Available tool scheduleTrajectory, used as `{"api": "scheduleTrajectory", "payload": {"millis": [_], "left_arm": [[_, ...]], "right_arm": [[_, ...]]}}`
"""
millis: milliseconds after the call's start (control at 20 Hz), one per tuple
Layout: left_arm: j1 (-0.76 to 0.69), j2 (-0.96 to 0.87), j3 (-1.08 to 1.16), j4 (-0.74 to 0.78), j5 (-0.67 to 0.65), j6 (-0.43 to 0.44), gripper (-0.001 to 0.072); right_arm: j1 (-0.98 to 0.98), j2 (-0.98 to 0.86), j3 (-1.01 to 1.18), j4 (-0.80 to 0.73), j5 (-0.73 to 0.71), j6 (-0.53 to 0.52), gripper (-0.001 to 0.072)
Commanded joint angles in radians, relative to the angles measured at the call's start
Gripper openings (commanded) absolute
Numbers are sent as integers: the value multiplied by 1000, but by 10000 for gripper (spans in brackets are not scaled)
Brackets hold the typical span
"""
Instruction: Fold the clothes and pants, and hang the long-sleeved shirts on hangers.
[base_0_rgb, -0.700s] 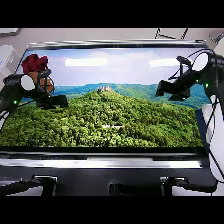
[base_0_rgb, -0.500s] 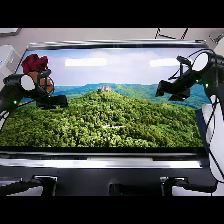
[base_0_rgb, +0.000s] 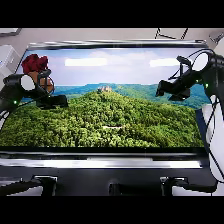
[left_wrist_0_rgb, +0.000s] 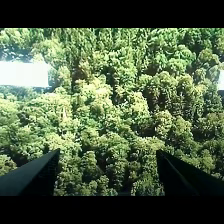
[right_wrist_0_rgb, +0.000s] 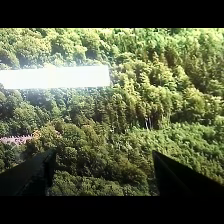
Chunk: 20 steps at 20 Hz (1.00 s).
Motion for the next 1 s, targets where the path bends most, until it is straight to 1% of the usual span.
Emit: {"api": "scheduleTrajectory", "payload": {"millis": [0,150,300,350,450,550,600,700,750,800,850,900,950], "left_arm": [[-1,0,0,0,0,0,700],[-1,0,-1,0,11,-2,699],[-1,-10,0,-2,154,-72,699],[-2,-15,0,-8,205,-84,700],[-2,-26,0,-28,346,-83,700],[-1,-32,0,-34,550,-83,699],[-1,-32,3,-33,632,-82,700],[11,-34,5,-16,808,-78,701],[23,-34,5,0,870,-63,700],[37,-34,5,2,905,-35,700],[56,-34,5,3,921,-34,701],[77,-34,5,14,913,-27,700],[103,-34,5,38,893,7,700]], "right_arm": [[1,-1,0,0,-8,0,695],[1,-1,0,0,-83,0,695],[1,-1,0,-2,-146,-1,695],[1,-1,0,-2,-158,-1,694],[1,-1,0,-2,-204,-1,694],[1,-1,0,-3,-241,-1,692],[1,-1,0,-4,-251,-13,693],[1,-1,0,-4,-292,-78,693],[1,-2,0,-4,-304,-84,693],[1,-2,0,-5,-312,-84,693],[1,-2,0,-6,-312,-84,693],[1,-2,0,-6,-311,-84,693],[1,-2,0,-6,-311,-84,693]]}}
